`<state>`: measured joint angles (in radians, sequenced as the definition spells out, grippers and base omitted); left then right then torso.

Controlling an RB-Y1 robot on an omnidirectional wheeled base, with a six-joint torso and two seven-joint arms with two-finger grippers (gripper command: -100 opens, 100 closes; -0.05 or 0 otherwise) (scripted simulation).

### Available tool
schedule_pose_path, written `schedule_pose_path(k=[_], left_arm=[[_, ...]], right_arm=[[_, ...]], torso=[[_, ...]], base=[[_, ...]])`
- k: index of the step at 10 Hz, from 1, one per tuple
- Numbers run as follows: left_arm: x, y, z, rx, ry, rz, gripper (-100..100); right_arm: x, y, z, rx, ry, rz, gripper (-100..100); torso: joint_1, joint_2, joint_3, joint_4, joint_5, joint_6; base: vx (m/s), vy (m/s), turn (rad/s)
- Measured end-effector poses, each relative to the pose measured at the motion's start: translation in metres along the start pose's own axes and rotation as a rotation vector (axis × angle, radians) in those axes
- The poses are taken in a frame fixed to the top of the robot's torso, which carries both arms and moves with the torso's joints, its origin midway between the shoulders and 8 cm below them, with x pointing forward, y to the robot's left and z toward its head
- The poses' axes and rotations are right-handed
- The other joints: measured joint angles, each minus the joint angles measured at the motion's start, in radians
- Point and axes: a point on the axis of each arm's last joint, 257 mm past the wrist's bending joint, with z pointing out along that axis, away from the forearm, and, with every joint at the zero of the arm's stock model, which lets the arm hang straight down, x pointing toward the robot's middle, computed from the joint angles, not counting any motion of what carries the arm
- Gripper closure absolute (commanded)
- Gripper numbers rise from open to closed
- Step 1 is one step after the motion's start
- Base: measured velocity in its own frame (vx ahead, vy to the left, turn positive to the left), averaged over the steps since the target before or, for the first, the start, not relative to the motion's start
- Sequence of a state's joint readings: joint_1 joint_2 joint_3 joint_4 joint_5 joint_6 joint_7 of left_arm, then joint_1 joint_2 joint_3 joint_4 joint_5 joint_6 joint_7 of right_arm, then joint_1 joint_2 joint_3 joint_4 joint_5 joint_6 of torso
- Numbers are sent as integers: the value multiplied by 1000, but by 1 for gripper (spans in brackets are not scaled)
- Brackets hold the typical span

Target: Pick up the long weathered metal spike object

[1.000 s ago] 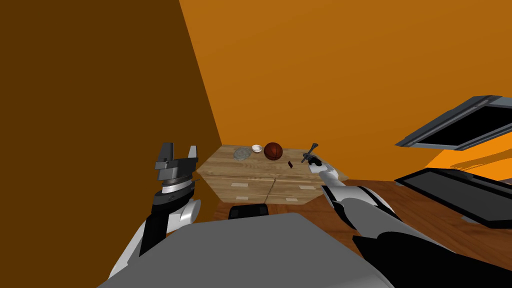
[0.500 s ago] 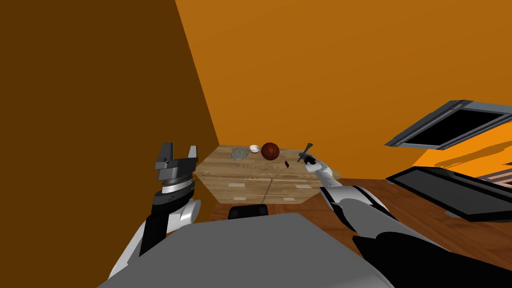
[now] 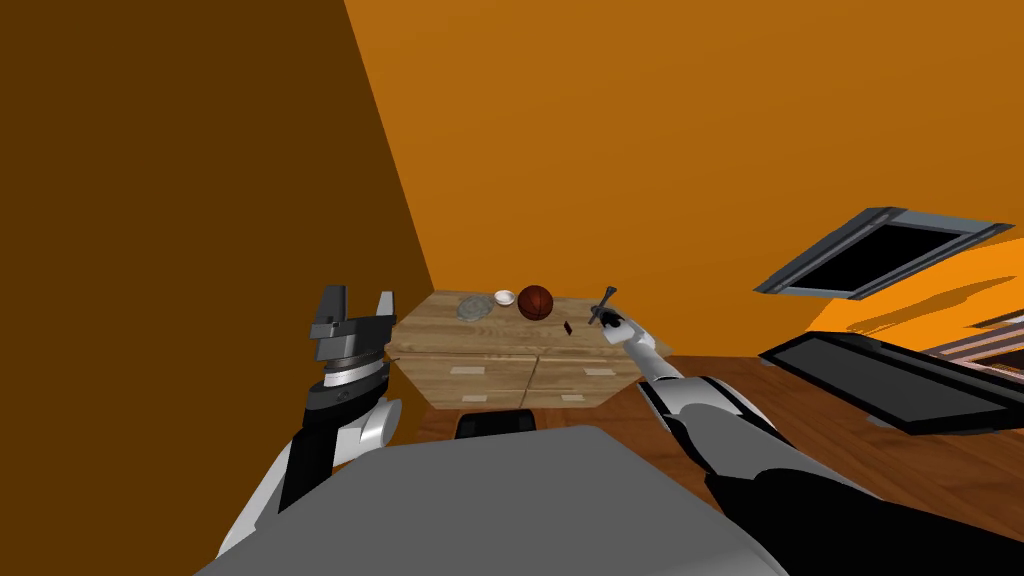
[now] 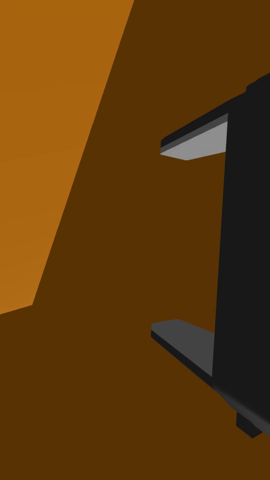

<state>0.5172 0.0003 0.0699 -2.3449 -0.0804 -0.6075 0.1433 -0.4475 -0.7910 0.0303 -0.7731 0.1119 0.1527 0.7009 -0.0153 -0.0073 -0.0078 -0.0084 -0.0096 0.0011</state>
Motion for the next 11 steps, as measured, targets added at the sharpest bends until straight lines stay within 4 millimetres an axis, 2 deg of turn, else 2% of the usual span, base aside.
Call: schedule_pose_path(k=[2,5,8,10,11], left_arm=[[0,0,0,0,0,0,0],[0,0,0,0,0,0,0],[0,0,0,0,0,0,0],[0,0,0,0,0,0,0],[0,0,0,0,0,0,0]], right_arm=[[5,27,-3,-19,11,-26,100],[7,53,-9,-30,18,-41,100],[17,77,-17,-34,19,-46,100],[9,83,-20,-28,15,-32,100],[18,94,-22,-31,19,-46,100]], torso=[[-2,-1,-2,-2,-2,1],[-1,-1,-3,-5,-5,2],[-4,1,-4,-9,-9,5],[0,0,-4,-9,-8,5],[-3,0,-5,-10,-9,5]], base=[[-2,-63,-19],[0,-58,-35],[-7,-66,-36],[2,-31,-41],[5,-67,-24]])
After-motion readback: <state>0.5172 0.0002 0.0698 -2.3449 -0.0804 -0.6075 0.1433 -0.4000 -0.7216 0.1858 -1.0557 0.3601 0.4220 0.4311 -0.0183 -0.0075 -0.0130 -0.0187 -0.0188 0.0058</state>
